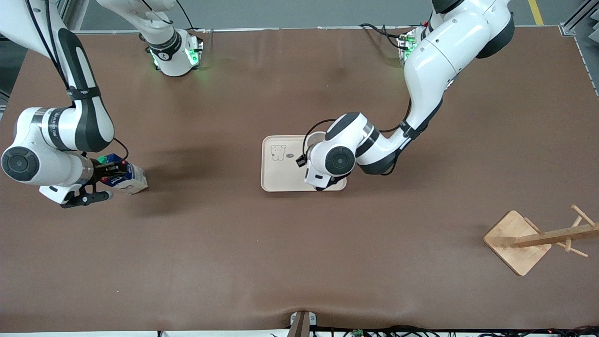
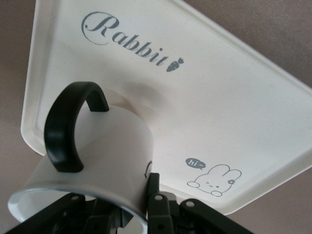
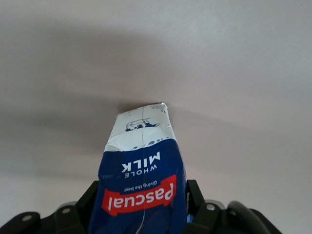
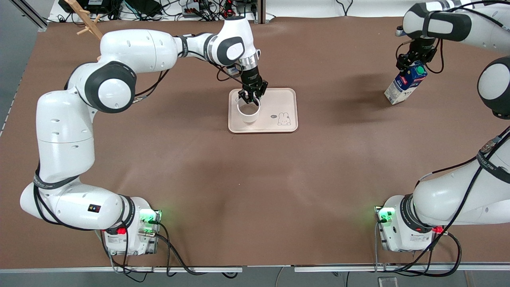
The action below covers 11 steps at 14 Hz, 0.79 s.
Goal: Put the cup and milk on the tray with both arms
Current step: 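Carry the mug over the tray while the right gripper grasps the milk, then lower the mug onto the tray while the right gripper lifts the milk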
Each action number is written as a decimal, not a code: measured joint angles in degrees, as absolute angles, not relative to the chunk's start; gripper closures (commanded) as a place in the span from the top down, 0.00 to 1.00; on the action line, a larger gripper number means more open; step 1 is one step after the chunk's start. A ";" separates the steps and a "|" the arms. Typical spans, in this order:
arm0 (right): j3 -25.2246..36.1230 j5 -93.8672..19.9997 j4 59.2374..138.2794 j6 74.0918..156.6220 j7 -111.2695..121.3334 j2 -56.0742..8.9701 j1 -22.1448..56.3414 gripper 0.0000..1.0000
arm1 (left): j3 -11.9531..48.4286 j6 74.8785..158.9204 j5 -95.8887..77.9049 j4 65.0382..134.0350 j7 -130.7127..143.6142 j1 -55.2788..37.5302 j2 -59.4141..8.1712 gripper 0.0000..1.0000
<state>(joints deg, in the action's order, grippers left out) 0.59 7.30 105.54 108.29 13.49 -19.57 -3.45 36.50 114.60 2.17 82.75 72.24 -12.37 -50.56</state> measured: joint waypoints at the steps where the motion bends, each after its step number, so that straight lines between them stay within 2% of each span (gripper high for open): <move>1: 0.39 5.56 103.22 104.69 13.49 -19.53 -3.05 0.00 | 36.50 114.60 2.17 82.72 72.22 -12.38 -50.65 0.00; 6: -0.04 1.16 95.82 95.97 13.20 -19.09 -0.15 0.00 | 36.46 113.32 2.17 82.65 69.66 -12.23 -50.68 0.00; 11: -1.48 -3.29 90.80 90.07 -1.08 -19.06 5.88 0.00 | 36.03 109.14 2.17 82.64 66.53 -12.12 -50.70 0.00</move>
